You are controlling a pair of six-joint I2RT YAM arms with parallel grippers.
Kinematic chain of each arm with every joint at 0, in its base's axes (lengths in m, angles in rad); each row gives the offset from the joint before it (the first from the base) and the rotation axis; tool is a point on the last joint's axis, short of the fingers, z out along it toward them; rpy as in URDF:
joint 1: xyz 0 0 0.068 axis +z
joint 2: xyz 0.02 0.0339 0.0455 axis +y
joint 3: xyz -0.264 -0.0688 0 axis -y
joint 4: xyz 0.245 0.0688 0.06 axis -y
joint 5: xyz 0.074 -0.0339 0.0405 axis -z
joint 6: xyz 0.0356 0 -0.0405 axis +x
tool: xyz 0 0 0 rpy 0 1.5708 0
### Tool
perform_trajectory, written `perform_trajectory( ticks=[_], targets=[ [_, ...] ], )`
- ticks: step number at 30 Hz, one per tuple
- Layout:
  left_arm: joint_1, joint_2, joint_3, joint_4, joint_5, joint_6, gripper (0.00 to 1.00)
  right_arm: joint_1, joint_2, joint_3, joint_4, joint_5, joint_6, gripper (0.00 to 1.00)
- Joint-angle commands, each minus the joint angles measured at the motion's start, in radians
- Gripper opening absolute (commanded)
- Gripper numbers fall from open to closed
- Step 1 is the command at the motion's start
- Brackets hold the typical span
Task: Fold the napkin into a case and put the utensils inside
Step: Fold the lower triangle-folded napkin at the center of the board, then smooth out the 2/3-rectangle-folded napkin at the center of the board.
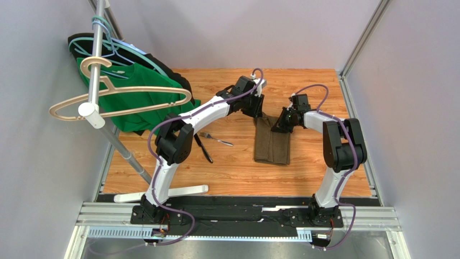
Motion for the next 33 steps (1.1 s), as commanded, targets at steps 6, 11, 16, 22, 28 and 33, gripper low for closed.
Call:
perform_trajectory(
  ticks=[6, 11, 16, 22, 28, 33],
  targets=[
    [0.013, 0.113, 0.13, -0.082, -0.191, 0.177, 0.47, -0.008, 0.035, 0.023, -0.006, 0.019, -0.009, 0.0],
    [0.015, 0.159, 0.173, -0.053, -0.119, 0.17, 0.49, -0.008, 0.032, 0.024, -0.004, 0.018, -0.011, 0.0],
    [0.015, 0.203, 0.214, -0.036, -0.057, 0.139, 0.42, -0.01, 0.029, 0.029, -0.007, 0.007, -0.009, 0.0],
    [0.013, 0.22, 0.234, -0.028, -0.03, 0.088, 0.22, -0.01, 0.009, 0.055, -0.018, -0.014, 0.006, 0.01],
    [0.009, 0.228, 0.233, -0.02, -0.036, 0.013, 0.18, -0.053, 0.017, 0.142, -0.061, -0.031, 0.008, 0.04],
    [0.004, 0.234, 0.236, -0.011, -0.042, -0.053, 0.13, -0.08, 0.065, 0.198, -0.081, -0.027, 0.008, 0.04]
  ],
)
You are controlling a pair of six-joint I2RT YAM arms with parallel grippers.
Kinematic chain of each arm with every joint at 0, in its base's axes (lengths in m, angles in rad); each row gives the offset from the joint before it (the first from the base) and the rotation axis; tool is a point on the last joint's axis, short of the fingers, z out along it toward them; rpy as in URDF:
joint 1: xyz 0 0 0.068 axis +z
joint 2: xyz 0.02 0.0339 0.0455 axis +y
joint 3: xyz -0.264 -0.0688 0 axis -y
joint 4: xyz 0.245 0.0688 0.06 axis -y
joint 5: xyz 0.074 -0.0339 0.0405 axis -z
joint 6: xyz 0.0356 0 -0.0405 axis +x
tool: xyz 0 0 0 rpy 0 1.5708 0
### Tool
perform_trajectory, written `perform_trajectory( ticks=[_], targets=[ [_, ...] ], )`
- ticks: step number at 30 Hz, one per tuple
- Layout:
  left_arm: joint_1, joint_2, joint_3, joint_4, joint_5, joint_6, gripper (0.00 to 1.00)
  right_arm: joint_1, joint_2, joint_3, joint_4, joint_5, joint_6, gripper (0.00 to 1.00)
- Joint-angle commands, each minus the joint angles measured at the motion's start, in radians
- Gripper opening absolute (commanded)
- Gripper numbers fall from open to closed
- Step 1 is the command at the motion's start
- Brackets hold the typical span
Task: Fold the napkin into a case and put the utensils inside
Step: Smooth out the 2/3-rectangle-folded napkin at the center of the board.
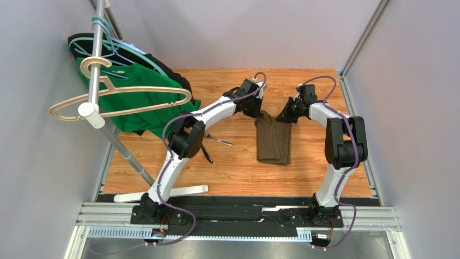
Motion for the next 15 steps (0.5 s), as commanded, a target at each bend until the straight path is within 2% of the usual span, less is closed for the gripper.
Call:
perform_trajectory(
  ticks=[1, 4, 7, 15],
  targets=[
    [-0.013, 0.019, 0.052, 0.04, 0.007, -0.074, 0.12, -0.023, 0.049, 0.079, -0.016, -0.009, 0.006, 0.04],
    [-0.021, 0.02, 0.068, 0.032, -0.014, -0.082, 0.11, -0.013, 0.043, 0.025, 0.004, -0.066, 0.012, 0.01],
    [-0.027, 0.012, 0.077, 0.028, -0.02, -0.082, 0.11, -0.011, 0.032, -0.032, 0.039, -0.039, 0.023, 0.01],
    [-0.054, 0.015, 0.075, 0.043, -0.022, -0.108, 0.11, -0.022, 0.072, -0.01, 0.028, -0.019, 0.003, 0.01]
  ],
)
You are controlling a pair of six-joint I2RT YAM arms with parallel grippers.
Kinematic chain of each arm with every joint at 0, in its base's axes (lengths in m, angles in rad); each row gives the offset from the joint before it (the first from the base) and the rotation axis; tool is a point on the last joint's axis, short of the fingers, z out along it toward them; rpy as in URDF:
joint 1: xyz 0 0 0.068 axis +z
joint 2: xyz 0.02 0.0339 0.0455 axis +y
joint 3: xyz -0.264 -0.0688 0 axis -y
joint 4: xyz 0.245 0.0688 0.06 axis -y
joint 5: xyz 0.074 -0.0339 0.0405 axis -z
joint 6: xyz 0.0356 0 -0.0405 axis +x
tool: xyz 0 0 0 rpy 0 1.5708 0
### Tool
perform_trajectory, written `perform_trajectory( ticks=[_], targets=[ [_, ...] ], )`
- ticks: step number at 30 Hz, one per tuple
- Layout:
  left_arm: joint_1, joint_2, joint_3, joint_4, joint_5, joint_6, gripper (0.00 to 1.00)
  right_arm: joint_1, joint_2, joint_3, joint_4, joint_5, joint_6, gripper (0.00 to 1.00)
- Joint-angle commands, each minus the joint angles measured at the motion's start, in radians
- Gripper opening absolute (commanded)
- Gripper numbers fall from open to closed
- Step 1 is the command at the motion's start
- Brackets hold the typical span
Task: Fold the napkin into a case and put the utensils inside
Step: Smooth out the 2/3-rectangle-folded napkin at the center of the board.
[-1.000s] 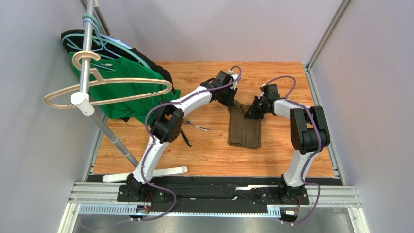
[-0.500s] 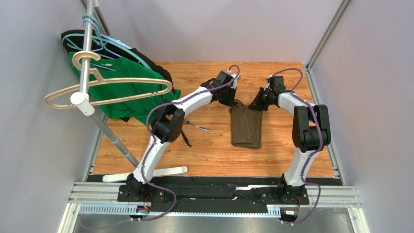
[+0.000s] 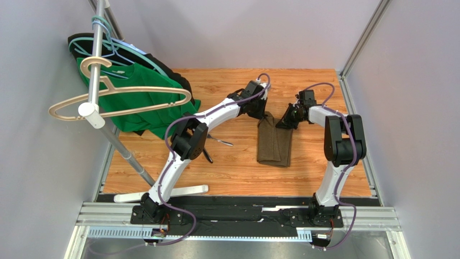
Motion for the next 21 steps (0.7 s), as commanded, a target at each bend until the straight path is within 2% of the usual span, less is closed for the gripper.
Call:
perform_trajectory(
  ticks=[1, 10, 14, 20, 21],
  targets=[
    [-0.026, 0.002, 0.053, 0.036, 0.002, -0.037, 0.11, -0.001, 0.031, 0.021, 0.021, 0.001, -0.005, 0.0],
    [-0.067, 0.061, 0.098, 0.054, -0.01, -0.094, 0.13, -0.002, 0.005, 0.002, 0.026, -0.023, 0.01, 0.0],
    [-0.067, 0.07, 0.099, 0.028, -0.057, -0.097, 0.15, -0.005, -0.038, 0.007, -0.012, 0.004, 0.013, 0.0],
    [-0.069, 0.079, 0.11, 0.014, -0.071, -0.067, 0.17, -0.002, -0.179, -0.097, -0.034, -0.023, 0.039, 0.11],
    [-0.067, 0.078, 0.108, 0.011, -0.07, -0.062, 0.18, -0.001, -0.206, -0.119, -0.035, -0.026, 0.03, 0.16]
  ],
)
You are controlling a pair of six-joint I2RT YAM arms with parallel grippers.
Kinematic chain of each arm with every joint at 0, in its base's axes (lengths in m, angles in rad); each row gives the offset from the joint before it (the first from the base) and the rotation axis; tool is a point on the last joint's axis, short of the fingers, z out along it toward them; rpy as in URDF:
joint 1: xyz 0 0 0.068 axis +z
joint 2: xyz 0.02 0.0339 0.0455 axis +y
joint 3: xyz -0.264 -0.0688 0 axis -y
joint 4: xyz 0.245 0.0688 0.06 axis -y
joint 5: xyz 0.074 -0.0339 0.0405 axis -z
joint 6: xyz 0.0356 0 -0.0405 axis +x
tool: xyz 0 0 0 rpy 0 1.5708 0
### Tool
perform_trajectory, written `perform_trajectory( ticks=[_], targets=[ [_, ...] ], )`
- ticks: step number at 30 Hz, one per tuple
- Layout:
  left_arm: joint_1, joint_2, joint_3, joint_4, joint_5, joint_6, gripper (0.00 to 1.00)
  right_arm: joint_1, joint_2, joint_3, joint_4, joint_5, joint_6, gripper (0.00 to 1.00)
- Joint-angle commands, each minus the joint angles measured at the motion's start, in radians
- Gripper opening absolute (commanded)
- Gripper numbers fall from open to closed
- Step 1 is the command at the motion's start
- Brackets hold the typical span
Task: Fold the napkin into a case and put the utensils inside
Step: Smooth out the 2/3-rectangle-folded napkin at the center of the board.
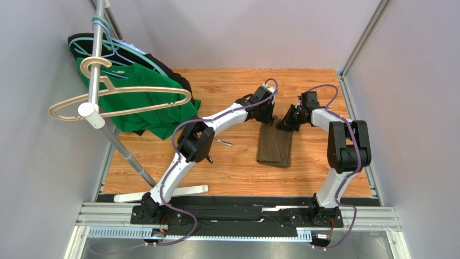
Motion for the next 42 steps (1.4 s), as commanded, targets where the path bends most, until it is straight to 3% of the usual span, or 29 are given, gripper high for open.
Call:
perform_trajectory(
  ticks=[1, 3, 8, 23, 28, 34, 35, 36, 42],
  targets=[
    [-0.003, 0.011, 0.046, -0.021, -0.02, 0.018, 0.18, 0.006, -0.162, -0.095, -0.023, -0.019, 0.001, 0.2],
    [-0.004, 0.002, 0.041, -0.029, -0.015, 0.021, 0.18, 0.017, -0.224, -0.158, -0.054, -0.017, -0.028, 0.33],
    [-0.003, -0.013, 0.017, -0.018, 0.013, 0.009, 0.18, 0.057, -0.335, -0.264, -0.075, -0.016, -0.051, 0.41],
    [-0.003, -0.013, 0.007, -0.024, 0.068, 0.001, 0.18, 0.104, -0.252, -0.287, -0.051, 0.082, -0.119, 0.45],
    [-0.003, -0.02, -0.005, -0.017, 0.068, -0.008, 0.18, 0.132, -0.231, -0.274, -0.025, 0.082, -0.1, 0.39],
    [-0.004, -0.035, -0.036, 0.002, 0.059, -0.025, 0.17, 0.135, -0.232, -0.261, -0.023, 0.067, -0.065, 0.17],
    [-0.004, -0.039, -0.042, 0.002, 0.056, -0.025, 0.17, 0.137, -0.234, -0.258, -0.026, 0.05, -0.059, 0.07],
    [-0.003, -0.043, -0.045, 0.006, 0.054, -0.027, 0.17, 0.137, -0.24, -0.256, -0.028, 0.039, -0.05, 0.02],
    [-0.003, -0.064, -0.071, 0.014, 0.04, -0.018, 0.17, 0.137, -0.295, -0.285, -0.006, -0.083, 0.045, 0.0]
  ],
)
